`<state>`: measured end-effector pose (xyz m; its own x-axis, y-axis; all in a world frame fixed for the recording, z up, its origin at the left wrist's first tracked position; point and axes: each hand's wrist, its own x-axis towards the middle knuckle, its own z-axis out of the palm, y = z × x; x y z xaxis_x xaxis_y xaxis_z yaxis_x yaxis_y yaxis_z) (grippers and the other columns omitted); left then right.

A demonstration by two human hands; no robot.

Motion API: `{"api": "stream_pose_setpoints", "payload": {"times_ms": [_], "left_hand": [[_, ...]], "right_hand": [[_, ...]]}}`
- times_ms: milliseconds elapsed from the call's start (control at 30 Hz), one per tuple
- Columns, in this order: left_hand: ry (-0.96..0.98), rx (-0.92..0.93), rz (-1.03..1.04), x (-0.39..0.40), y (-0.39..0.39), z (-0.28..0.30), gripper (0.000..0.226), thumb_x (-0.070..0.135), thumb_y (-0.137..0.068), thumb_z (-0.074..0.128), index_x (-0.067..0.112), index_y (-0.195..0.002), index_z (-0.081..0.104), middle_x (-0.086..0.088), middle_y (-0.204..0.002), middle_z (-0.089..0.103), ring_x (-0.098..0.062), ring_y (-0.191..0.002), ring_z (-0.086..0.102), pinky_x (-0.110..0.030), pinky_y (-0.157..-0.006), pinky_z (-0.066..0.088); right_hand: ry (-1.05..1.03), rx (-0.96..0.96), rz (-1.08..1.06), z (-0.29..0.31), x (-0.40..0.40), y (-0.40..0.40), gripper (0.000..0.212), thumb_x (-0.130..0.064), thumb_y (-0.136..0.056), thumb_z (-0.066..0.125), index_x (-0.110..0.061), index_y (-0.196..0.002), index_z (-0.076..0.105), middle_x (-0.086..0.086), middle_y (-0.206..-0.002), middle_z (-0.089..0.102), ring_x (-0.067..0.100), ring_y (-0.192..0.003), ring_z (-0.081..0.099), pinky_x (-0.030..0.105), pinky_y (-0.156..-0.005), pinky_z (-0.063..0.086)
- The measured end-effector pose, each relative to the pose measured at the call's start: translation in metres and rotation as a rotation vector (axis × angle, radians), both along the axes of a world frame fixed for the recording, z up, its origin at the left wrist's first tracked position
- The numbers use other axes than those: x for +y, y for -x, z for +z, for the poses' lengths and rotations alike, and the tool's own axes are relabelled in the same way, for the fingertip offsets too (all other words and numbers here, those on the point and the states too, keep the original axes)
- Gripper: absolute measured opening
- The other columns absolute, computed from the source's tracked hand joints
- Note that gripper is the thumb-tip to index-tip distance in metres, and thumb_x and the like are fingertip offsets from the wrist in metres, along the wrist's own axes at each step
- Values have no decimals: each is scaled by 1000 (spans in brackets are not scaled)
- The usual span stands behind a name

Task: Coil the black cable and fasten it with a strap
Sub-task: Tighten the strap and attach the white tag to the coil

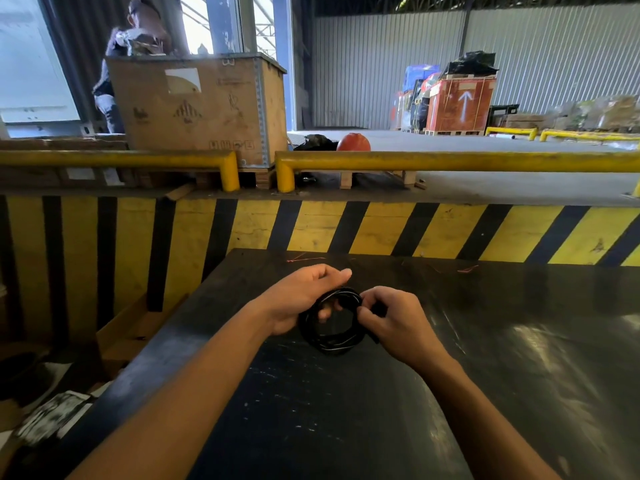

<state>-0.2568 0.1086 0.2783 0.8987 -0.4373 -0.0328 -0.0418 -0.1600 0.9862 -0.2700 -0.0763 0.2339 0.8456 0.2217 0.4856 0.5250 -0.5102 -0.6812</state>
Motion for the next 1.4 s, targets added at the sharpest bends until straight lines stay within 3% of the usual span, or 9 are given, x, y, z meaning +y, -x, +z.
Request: {"api": "stream_pose_setpoints", "payload": {"times_ms": [133, 233, 400, 533, 667, 867, 1167, 1300, 1400], "left_hand": [[122, -1, 51, 4, 8, -18, 54, 27, -67, 75, 18, -116, 54, -3, -90, 71, -14, -79, 68, -27, -76, 55], [175, 13, 134, -2, 15, -42, 41, 11, -76, 71, 10, -115, 58, -13, -109, 69, -22, -102, 66, -39, -92, 52], [197, -112, 361, -19, 11, -61, 29, 2, -83, 65, 7, -112, 61, -9, -100, 71, -16, -91, 69, -36, -85, 56], [32, -324, 469, -22, 7, -65, 33, 11, -78, 74, 12, -110, 66, 0, -94, 73, -7, -86, 69, -27, -79, 57], [-27, -409, 502, -26, 7, -70, 34, 22, -78, 74, 20, -111, 66, 5, -92, 72, -1, -82, 68, -22, -75, 56], [-64, -421, 526, -34, 9, -74, 26, 20, -79, 74, 22, -102, 61, 5, -89, 69, 1, -76, 67, -17, -66, 56], [71, -308, 428, -52, 27, -87, 20, 18, -80, 72, 26, -96, 61, 1, -94, 70, -6, -87, 68, -24, -75, 57], [183, -248, 400, -57, 31, -93, 22, 12, -80, 72, 17, -99, 62, 0, -95, 71, -4, -89, 68, -20, -75, 55], [234, -217, 384, -64, 32, -96, 23, 6, -79, 72, 17, -95, 60, -1, -93, 71, -5, -87, 69, -18, -72, 54]], "right_hand": [[-106, -8, -163, -8, -6, -2, 22, -13, -78, 65, -25, -61, 58, -4, -69, 66, 5, -55, 60, 17, -46, 46], [-199, 18, -247, -11, -12, -3, 19, -12, -79, 64, -22, -63, 61, -1, -69, 68, 8, -52, 61, 24, -46, 49], [-159, 80, -317, -18, -15, -1, 15, -17, -81, 63, -18, -66, 63, 0, -67, 67, 15, -57, 64, 38, -54, 54], [156, 125, -368, -20, -20, -3, 17, -22, -81, 65, -13, -67, 65, 0, -88, 60, 11, -71, 57, 32, -63, 53], [190, 8, -465, -16, -17, 3, 14, -29, -81, 66, -16, -76, 68, -4, -92, 51, 9, -73, 55, 33, -63, 54], [236, 165, -379, -17, -14, 3, 10, -29, -84, 63, -21, -84, 69, 0, -81, 70, 16, -72, 66, 42, -66, 59], [15, 153, -206, -23, -14, 13, 14, -19, -88, 60, -23, -84, 73, -17, -76, 65, -2, -74, 64, 11, -62, 50], [-212, 297, -108, -27, -16, 24, 21, -13, -91, 56, -24, -81, 72, -6, -81, 70, 6, -76, 67, 19, -66, 54], [-341, 397, -63, -29, -22, 32, 27, -11, -92, 53, -25, -76, 69, -5, -77, 68, 0, -65, 65, 13, -58, 51]]}}
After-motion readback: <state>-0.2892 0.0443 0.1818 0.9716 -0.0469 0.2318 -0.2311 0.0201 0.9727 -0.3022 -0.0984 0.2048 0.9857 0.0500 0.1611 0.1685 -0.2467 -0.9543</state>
